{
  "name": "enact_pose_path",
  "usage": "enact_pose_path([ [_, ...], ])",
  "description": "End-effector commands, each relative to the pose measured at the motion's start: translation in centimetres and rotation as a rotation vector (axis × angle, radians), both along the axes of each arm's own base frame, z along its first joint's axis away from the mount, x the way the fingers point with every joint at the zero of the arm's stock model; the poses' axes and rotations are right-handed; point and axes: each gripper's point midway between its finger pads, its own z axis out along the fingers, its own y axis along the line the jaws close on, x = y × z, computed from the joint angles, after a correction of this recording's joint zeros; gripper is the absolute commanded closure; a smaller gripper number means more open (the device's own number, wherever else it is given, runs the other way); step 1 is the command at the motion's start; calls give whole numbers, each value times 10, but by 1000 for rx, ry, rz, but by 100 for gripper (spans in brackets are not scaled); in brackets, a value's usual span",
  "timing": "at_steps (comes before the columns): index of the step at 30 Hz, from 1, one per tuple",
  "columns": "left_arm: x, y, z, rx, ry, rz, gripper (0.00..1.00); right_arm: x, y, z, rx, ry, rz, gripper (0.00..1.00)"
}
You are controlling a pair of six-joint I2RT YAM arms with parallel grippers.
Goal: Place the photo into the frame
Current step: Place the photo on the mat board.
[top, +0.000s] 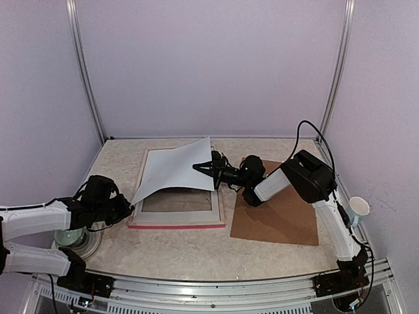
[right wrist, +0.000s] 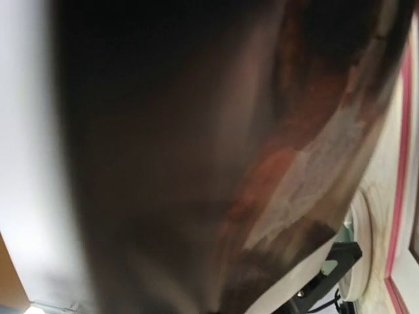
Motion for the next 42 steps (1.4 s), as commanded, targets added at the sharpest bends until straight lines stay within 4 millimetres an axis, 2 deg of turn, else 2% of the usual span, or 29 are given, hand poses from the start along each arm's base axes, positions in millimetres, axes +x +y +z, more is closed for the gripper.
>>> enact_pose_path([
  [1,0,6,4,5,-20,25,77,-2,4,7,13,-43,-2,98],
  [15,-1,9,4,13,-23,32,77,-10,1,-46,-212,-66,10,89],
  [21,-4,13,4,20,-24,45,77,-11,-3,-59,-268,-56,14,82],
  [36,-4,15,11,9,-45,58,76,-11,-9,-46,-354,-96,0,68],
  [42,-5,16,11,10,-46,60,76,-10,-8,-50,-386,-83,6,60],
])
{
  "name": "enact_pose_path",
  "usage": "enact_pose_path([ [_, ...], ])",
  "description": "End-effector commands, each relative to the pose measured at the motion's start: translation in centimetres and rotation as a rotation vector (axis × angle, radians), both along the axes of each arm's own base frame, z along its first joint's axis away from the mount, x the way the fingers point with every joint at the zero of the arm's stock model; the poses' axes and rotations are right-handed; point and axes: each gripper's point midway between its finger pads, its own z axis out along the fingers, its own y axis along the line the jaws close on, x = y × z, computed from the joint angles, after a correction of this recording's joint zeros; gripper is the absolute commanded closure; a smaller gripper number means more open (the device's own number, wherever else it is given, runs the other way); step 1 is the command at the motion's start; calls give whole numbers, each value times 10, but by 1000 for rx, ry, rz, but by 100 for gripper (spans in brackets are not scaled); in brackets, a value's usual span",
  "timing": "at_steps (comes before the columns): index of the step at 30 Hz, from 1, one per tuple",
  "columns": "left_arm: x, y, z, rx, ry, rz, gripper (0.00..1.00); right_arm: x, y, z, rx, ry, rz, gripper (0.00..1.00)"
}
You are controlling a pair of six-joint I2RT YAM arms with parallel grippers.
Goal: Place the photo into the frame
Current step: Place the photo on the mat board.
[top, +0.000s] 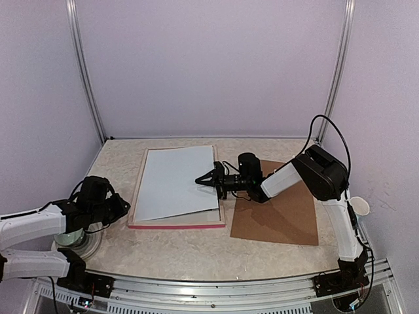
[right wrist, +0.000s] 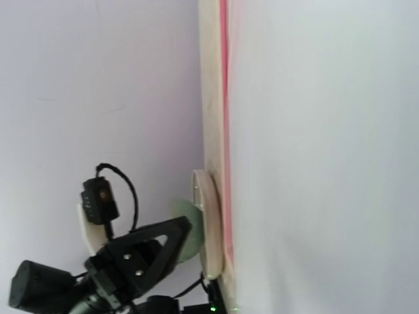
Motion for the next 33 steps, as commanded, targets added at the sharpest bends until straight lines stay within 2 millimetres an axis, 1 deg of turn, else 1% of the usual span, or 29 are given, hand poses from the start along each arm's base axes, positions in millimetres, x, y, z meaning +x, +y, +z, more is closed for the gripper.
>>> enact_pose_path([
  [1,-2,4,0,0,-3,18,76,4,-1,14,-21,-27,2,58],
  [4,-1,4,0,0,-4,18,76,4,-1,12,-51,-25,5,55],
  [10,-1,4,-1,0,-4,17,76,6,1,12,-103,-46,13,52],
  [15,-1,4,-1,0,-4,15,76,8,0,12,-145,-66,22,46],
  [19,0,3,-1,-5,-4,14,76,9,1,8,-186,-84,26,44],
  [26,0,2,-2,-8,-3,10,76,7,9,1,-251,-110,58,42],
  [33,1,0,-2,-13,-6,7,76,6,10,-4,-328,-143,78,40],
])
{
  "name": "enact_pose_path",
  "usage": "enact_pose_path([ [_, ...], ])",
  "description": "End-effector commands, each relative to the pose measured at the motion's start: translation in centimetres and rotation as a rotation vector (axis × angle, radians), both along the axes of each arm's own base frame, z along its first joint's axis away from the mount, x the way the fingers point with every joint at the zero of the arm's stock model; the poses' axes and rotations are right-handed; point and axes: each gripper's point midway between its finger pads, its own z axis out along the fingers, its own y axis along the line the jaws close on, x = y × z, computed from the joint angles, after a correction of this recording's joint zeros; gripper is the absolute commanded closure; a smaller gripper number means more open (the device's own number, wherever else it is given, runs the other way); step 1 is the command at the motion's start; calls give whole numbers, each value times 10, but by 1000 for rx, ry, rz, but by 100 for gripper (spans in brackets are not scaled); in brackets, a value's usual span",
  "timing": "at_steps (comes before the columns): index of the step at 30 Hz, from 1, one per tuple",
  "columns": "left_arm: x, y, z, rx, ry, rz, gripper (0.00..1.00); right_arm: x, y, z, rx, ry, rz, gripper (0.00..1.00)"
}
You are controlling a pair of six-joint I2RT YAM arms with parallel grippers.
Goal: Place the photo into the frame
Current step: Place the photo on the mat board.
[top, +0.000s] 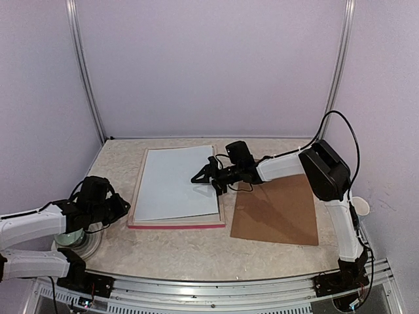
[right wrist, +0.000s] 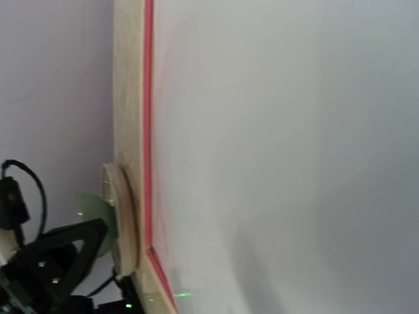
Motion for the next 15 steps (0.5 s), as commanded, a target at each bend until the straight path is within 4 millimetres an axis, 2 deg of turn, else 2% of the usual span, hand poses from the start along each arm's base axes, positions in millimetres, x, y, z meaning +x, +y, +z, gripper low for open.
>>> enact_pose_path([
  [1,1,0,-2,-11,-4,5,76,-5,0,4,-75,-53,28,39],
  [7,3,-1,-1,-11,-9,1,76,-1,-11,4,-194,-114,35,28],
  [8,4,-2,0,-15,-11,-1,76,1,-13,4,-217,-128,33,20],
  [9,4,-2,1,-17,-13,0,76,2,-15,5,-240,-139,33,4],
  [10,5,-3,0,-19,-12,-2,76,3,-17,6,-262,-151,30,1],
  [15,6,-4,1,-19,-13,-7,76,9,-26,14,-327,-195,13,1],
])
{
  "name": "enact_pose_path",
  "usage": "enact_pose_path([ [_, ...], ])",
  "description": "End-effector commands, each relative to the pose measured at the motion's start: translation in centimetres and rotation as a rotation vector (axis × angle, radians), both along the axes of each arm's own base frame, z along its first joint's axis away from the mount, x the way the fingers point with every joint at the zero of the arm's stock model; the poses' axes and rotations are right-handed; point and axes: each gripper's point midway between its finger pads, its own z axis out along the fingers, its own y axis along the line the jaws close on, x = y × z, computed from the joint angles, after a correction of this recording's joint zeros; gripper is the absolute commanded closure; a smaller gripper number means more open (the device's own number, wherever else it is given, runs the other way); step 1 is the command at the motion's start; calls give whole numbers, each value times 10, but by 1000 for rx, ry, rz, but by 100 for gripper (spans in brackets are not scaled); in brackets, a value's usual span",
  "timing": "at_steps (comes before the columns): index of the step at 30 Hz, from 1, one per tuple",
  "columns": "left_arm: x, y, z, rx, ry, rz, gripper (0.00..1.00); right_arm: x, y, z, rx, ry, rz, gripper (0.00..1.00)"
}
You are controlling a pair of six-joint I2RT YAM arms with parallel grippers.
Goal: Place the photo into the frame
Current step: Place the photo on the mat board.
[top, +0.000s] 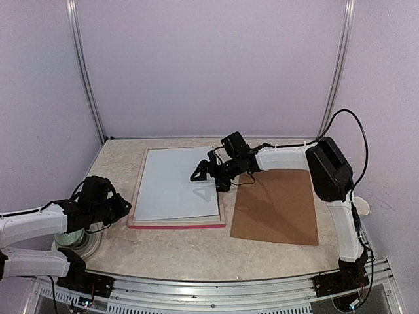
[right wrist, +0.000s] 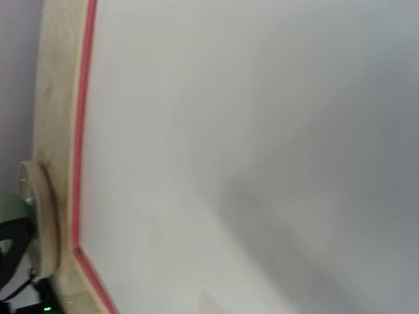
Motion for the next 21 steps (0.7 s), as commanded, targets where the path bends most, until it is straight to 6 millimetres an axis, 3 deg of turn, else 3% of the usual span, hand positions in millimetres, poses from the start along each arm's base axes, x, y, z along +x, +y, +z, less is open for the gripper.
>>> enact_pose_path([
  [1,4,-2,2,-13,-12,0,76,0,-13,17,-101,-68,-5,1],
  [12,5,-2,3,-16,-16,-1,76,-3,-26,14,-240,-118,7,1],
  [17,6,-4,6,-19,-22,-5,76,5,-40,33,-320,-224,-33,1],
  [21,9,-4,8,-21,-36,-2,76,15,-66,51,-448,-336,-95,1],
])
